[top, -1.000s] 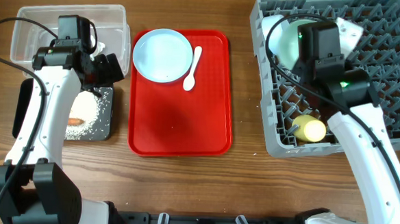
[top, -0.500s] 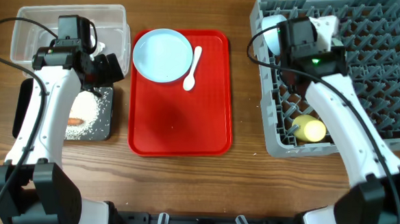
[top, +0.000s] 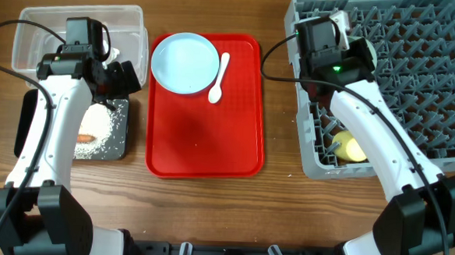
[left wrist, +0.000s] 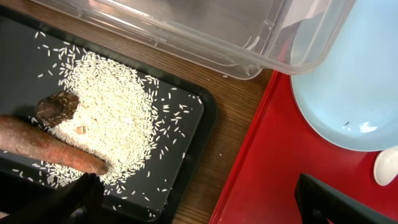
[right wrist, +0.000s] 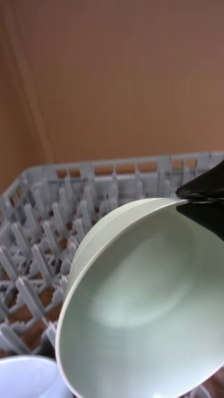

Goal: Sort waste into correct bins and load items into the dishwasher rack
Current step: 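Carry the green bowl into the rack and release it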

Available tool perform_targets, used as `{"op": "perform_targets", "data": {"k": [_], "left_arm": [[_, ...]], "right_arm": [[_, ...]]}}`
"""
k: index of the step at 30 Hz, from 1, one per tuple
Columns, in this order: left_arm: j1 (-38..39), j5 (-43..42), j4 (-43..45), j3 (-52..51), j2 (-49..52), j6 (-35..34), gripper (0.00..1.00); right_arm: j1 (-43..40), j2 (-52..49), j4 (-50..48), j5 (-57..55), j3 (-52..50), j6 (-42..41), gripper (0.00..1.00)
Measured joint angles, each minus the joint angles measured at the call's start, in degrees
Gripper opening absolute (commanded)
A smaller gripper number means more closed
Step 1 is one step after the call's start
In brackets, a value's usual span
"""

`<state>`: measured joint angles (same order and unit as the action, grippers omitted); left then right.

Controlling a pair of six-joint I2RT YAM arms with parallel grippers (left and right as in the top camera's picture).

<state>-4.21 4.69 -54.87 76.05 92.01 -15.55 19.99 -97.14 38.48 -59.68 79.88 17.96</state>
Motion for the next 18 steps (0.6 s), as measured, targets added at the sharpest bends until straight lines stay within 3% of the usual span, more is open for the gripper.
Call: {"op": "perform_targets", "data": {"k": [7, 18], "left_arm": [[0.0, 0.0, 0.0, 0.0, 0.0, 0.0, 1.00], [0.0, 0.0, 0.0, 0.0, 0.0, 0.0, 1.00]], "right_arm": [[0.0, 0.0, -1.7, -5.3, 0.0, 11.0, 0.04], [1.6, -3.1, -1.7, -7.3, 0.0, 15.2, 0.04]]}}
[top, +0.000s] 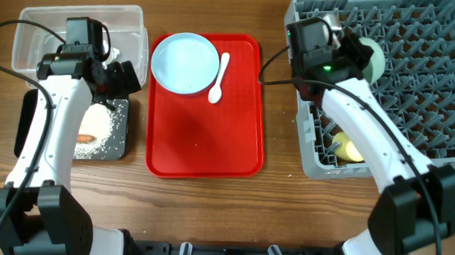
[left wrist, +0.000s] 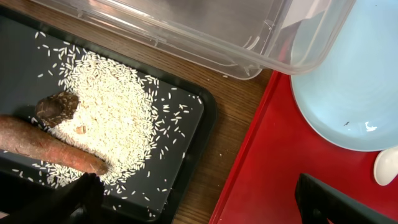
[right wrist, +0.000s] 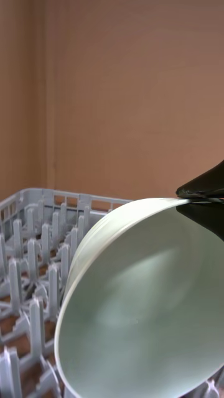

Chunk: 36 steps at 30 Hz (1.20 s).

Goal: Sort waste into correct bins and load items into the dishwasher rack
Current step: 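Carry the green bowl into the rack and release it, then move the right gripper to the white plate and grasp its edge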

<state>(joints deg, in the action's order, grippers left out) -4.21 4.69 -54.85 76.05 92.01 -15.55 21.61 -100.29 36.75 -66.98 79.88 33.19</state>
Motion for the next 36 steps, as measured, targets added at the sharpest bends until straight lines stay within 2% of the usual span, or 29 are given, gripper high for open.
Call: {"op": "perform_targets", "data": {"k": [8, 21, 25, 26, 32, 36], "left_arm": [[0.0, 0.0, 0.0, 0.0, 0.0, 0.0, 1.00], [0.0, 0.0, 0.0, 0.0, 0.0, 0.0, 1.00], [0.0, 0.0, 0.0, 0.0, 0.0, 0.0, 1.00], [0.0, 0.0, 0.0, 0.0, 0.0, 0.0, 1.00], [0.0, 0.0, 0.0, 0.0, 0.0, 0.0, 1.00], [0.0, 0.0, 0.0, 0.0, 0.0, 0.0, 1.00]], "right_arm": [[1.9, -5.2, -0.7, -2.8, 0.0, 4.0, 0.04], [7.3, -5.5, -0.7, -2.6, 0.0, 5.6, 0.05], [8.3, -5.5, -0.7, -1.9, 0.0, 5.8, 0.17], [8.4, -5.5, -0.6, -0.9, 0.0, 5.9, 0.27], [8.7, -5.5, 1.9, 3.4, 0.0, 5.9, 0.33], [8.7, -5.5, 2.0, 5.4, 0.0, 5.9, 0.33]]}}
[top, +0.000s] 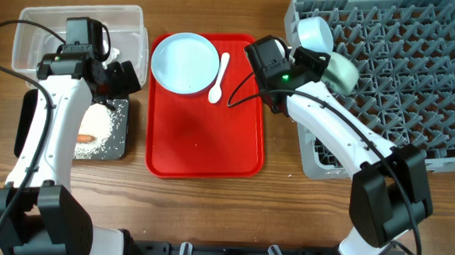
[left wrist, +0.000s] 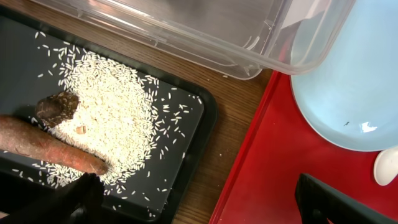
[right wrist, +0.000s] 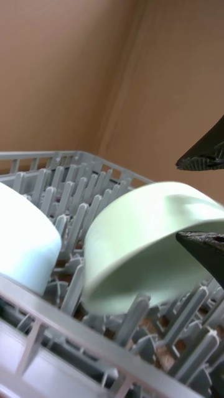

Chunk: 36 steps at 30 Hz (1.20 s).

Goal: Sort waste into correct bins and load items into the dishwasher rack
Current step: 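Move the right gripper to the white plate and grasp its edge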

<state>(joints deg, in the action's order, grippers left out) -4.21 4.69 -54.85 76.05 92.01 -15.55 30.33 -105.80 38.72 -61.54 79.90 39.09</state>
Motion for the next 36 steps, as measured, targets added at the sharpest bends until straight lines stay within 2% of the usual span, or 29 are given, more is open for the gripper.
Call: {"op": "perform_targets", "data": {"k": [7, 9, 14, 16, 20, 21, 23, 25, 28, 31, 33, 34, 36], "left_arm": [[0.0, 0.0, 0.0, 0.0, 0.0, 0.0, 1.00], [0.0, 0.0, 0.0, 0.0, 0.0, 0.0, 1.00], [0.0, 0.0, 0.0, 0.0, 0.0, 0.0, 1.00], [0.0, 0.0, 0.0, 0.0, 0.0, 0.0, 1.00], [0.0, 0.0, 0.0, 0.0, 0.0, 0.0, 1.00], [0.0, 0.0, 0.0, 0.0, 0.0, 0.0, 1.00], [0.0, 0.0, 0.0, 0.0, 0.0, 0.0, 1.00], [0.0, 0.0, 0.0, 0.0, 0.0, 0.0, 1.00], [0.0, 0.0, 0.0, 0.0, 0.0, 0.0, 1.00], [0.0, 0.0, 0.0, 0.0, 0.0, 0.0, 1.00], [0.0, 0.0, 0.0, 0.0, 0.0, 0.0, 1.00], [0.0, 0.0, 0.0, 0.0, 0.0, 0.0, 1.00], [0.0, 0.0, 0.0, 0.0, 0.0, 0.0, 1.00]], "right_arm": [[1.1, 0.0, -0.4, 1.0, 0.0, -1.3, 0.38], [1.5, 0.0, -1.2, 1.1, 0.0, -1.7, 0.43], [2.6, 0.0, -5.6, 1.4, 0.2, -2.3, 0.64], [2.9, 0.0, -7.9, 2.0, 0.7, -3.0, 0.68], [3.0, 0.5, -7.5, 9.0, 3.6, -6.6, 0.70], [3.0, 0.9, -7.0, 12.0, 4.3, -8.2, 0.76], [3.0, 1.9, -6.4, 20.9, 5.5, -12.7, 1.00], [3.0, 2.9, -6.4, 32.8, 6.2, -17.6, 1.00], [2.9, 3.3, -6.7, 56.5, 6.6, -23.7, 1.00], [3.0, 3.3, -8.9, 73.5, 6.6, -28.2, 0.99], [3.1, 3.3, -11.4, 79.7, 6.6, -32.9, 0.82], [3.1, 3.3, -12.2, 81.1, 6.6, -34.8, 0.77], [3.1, 3.3, -14.3, 82.0, 6.6, -41.0, 0.74]]}}
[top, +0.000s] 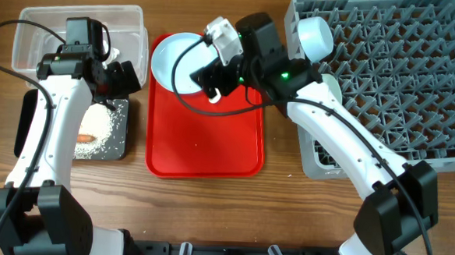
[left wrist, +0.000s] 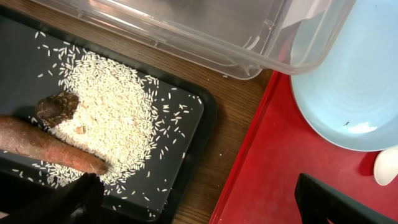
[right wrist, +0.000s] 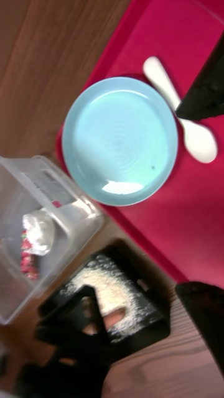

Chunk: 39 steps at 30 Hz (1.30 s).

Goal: Sort waste into correct bins and load items into the dishwasher rack
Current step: 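Move the right gripper to the white plate and grasp its edge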

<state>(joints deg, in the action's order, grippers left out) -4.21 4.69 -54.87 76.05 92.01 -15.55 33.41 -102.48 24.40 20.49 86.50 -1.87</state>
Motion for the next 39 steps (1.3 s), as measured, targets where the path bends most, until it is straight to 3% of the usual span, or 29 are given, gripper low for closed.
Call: {"op": "perform_targets", "data": {"k": [4, 10, 12, 14, 16, 22, 39], "left_arm": [[0.0, 0.0, 0.0, 0.0, 0.0, 0.0, 1.00], [0.0, 0.0, 0.0, 0.0, 0.0, 0.0, 1.00], [0.0, 0.0, 0.0, 0.0, 0.0, 0.0, 1.00], [0.0, 0.0, 0.0, 0.0, 0.0, 0.0, 1.00], [0.0, 0.0, 0.0, 0.0, 0.0, 0.0, 1.00], [0.0, 0.0, 0.0, 0.0, 0.0, 0.0, 1.00], [0.0, 0.0, 0.0, 0.0, 0.0, 0.0, 1.00]], "right_arm": [[0.0, 0.0, -3.5, -4.6, -1.4, -9.8, 0.58], [0.0, -0.6, -9.5, -18.0, -6.1, -25.0, 0.54], [0.0, -2.3, -12.9, -20.8, -6.2, -28.8, 0.50], [0.0, -4.6, -15.4, -22.5, -6.2, -32.2, 0.37], [0.0, -7.5, -18.2, -23.5, -6.2, -35.0, 0.34], [0.0, -18.7, -23.2, -23.5, -6.6, -40.9, 0.34], [0.4, -23.9, -29.2, -21.7, -6.5, -42.5, 0.34]]}}
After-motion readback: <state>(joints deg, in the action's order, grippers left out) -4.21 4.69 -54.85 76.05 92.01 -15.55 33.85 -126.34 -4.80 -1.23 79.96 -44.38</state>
